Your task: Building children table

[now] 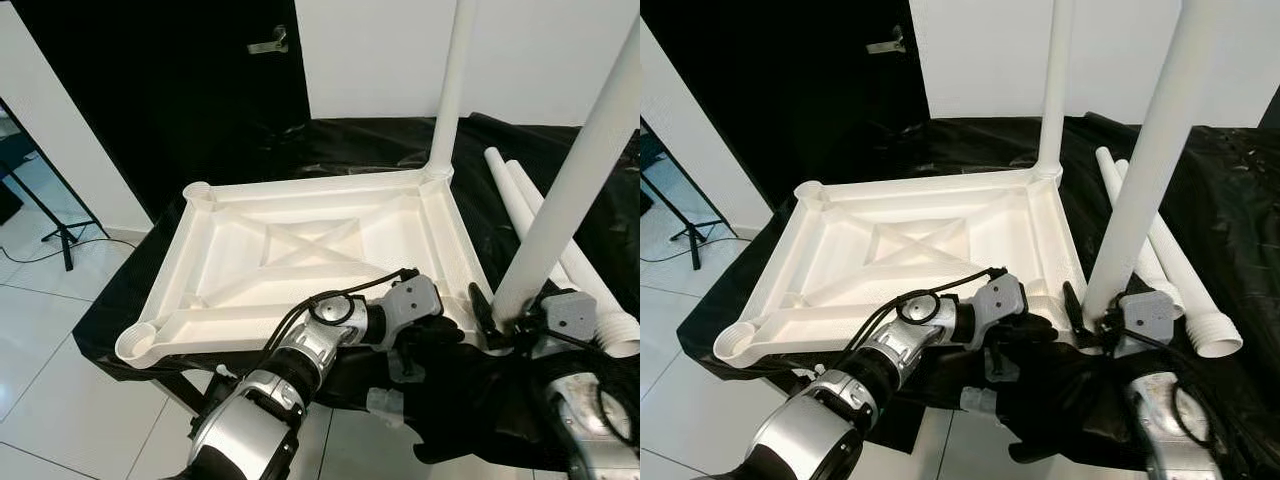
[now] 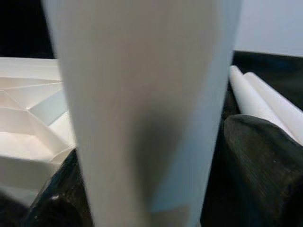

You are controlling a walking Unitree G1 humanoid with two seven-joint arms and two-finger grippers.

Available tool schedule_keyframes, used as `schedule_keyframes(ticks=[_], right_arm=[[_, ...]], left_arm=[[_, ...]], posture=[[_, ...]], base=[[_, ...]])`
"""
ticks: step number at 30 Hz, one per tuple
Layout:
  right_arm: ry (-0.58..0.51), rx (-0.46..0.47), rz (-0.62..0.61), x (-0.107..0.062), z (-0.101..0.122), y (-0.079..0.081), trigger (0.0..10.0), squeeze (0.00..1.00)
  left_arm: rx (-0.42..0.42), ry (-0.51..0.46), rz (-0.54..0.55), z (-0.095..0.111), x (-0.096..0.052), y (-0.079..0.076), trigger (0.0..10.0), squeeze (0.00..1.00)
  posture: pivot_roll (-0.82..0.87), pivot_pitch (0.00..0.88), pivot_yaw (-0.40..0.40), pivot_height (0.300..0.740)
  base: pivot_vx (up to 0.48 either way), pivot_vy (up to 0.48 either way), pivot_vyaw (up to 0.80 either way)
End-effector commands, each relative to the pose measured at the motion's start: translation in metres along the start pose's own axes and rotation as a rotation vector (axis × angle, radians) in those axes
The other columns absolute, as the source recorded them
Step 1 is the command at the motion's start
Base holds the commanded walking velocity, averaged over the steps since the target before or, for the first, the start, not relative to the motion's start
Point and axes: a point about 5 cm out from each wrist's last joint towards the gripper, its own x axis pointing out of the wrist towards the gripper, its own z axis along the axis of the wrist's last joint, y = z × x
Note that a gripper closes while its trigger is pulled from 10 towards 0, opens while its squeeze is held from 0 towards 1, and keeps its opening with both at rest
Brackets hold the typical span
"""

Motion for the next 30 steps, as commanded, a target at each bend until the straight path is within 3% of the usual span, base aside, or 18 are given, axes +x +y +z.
schedule_keyframes(ticks=[1, 6, 7, 14, 16, 19, 25, 30], right_arm=[[0.091, 0.004, -0.017, -0.011, -0.014, -0.007, 10.0, 0.00], [0.101, 0.017, -0.012, -0.013, -0.015, -0.004, 10.0, 0.00], [0.102, 0.023, -0.013, -0.015, -0.016, -0.003, 0.0, 0.00], [0.107, 0.035, -0.038, -0.026, -0.018, 0.003, 0.0, 0.00], [0.075, 0.030, -0.196, -0.035, -0.012, 0.002, 0.0, 0.00], [0.083, 0.041, -0.301, -0.041, -0.011, 0.000, 0.0, 0.00], [0.118, 0.054, -0.349, -0.039, -0.018, 0.004, 0.0, 0.00], [0.089, 0.121, -0.477, -0.024, -0.015, 0.011, 0.0, 0.00]], left_arm=[[-0.182, 0.197, 0.005, -0.055, -0.001, -0.029, 10.0, 0.00], [-0.183, 0.199, 0.005, -0.055, -0.001, -0.029, 10.0, 0.00], [-0.183, 0.198, 0.005, -0.055, -0.001, -0.029, 10.0, 0.00], [-0.183, 0.199, 0.003, -0.056, -0.001, -0.029, 10.0, 0.00], [-0.183, 0.201, 0.000, -0.056, -0.002, -0.030, 10.0, 0.00], [-0.181, 0.204, -0.002, -0.056, -0.003, -0.029, 10.0, 0.00], [-0.177, 0.205, -0.001, -0.055, -0.003, -0.028, 10.0, 0.00], [-0.174, 0.202, 0.008, -0.054, -0.003, -0.026, 10.0, 0.00]], posture=[[0.02, 0.000, 0.078, 0.740], [0.02, 0.000, 0.078, 0.740], [0.02, 0.000, 0.079, 0.740], [0.02, 0.000, 0.082, 0.740], [0.02, 0.000, 0.090, 0.740], [0.02, 0.000, 0.089, 0.740], [0.03, 0.000, 0.091, 0.740], [0.03, 0.000, 0.091, 0.740]], base=[[0.000, 0.000, 0.00], [0.000, 0.000, 0.00], [0.000, 0.000, 0.00], [0.000, 0.000, 0.00], [0.000, 0.000, 0.00], [0.000, 0.000, 0.00], [0.000, 0.000, 0.00], [0.000, 0.000, 0.00]])
